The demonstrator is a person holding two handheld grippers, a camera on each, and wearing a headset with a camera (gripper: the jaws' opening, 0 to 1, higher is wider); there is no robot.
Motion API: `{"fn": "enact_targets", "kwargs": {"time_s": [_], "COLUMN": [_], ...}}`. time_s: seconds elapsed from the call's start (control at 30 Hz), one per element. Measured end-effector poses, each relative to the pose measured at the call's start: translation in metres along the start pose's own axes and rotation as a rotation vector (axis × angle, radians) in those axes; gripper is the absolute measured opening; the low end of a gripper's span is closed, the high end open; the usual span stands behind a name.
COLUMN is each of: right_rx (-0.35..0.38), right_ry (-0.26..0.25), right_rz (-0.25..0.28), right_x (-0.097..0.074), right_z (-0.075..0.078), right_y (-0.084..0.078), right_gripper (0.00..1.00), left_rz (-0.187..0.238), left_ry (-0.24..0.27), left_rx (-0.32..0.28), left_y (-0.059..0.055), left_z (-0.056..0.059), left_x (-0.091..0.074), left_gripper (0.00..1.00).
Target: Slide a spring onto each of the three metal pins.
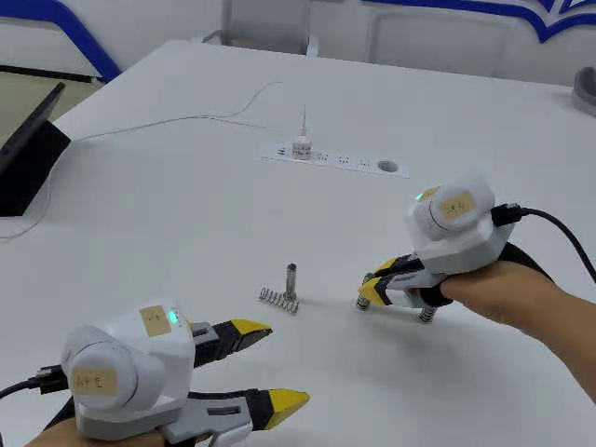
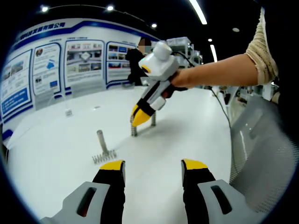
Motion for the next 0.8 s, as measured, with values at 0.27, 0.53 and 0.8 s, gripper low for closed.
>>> {"fn": "enact_targets", "kwargs": {"time_s": [0.27, 0.53, 0.8], "right_rx": [-0.014, -0.027, -0.041], "right_ry": [-0.002, -0.007, -0.023], "right_rz": [0.004, 0.017, 0.032], "right_x": [0.0007, -0.0013, -0.0070], "right_z": [-0.0003, -0.0016, -0.0026], "right_y": [0.0009, 0.0017, 0.0040], "right_gripper": [0.13, 0.17, 0.18], "left_rz": [0.000, -0.002, -0.002], "left_ry": [0.001, -0.002, -0.005], "left_rx": [0.001, 0.002, 0.005], "left_y": [-0.0001, -0.0003, 0.0007], "left_z": [-0.0005, 0.0001, 0.0005], "left_x": [0.0000, -0.0002, 0.0002], "left_gripper": [0.49, 0.49, 0.49]}}
Point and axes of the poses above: the centre of the closed fingertips' face, and the gripper's own axes: x roughly forward along the fingers, z roughly to its right, y roughly out of its top, the point moved 1 cm from there along -x, roughly backward along the fingers, and after that the axes turned 3 degrees about z, right-handed, at the moved point
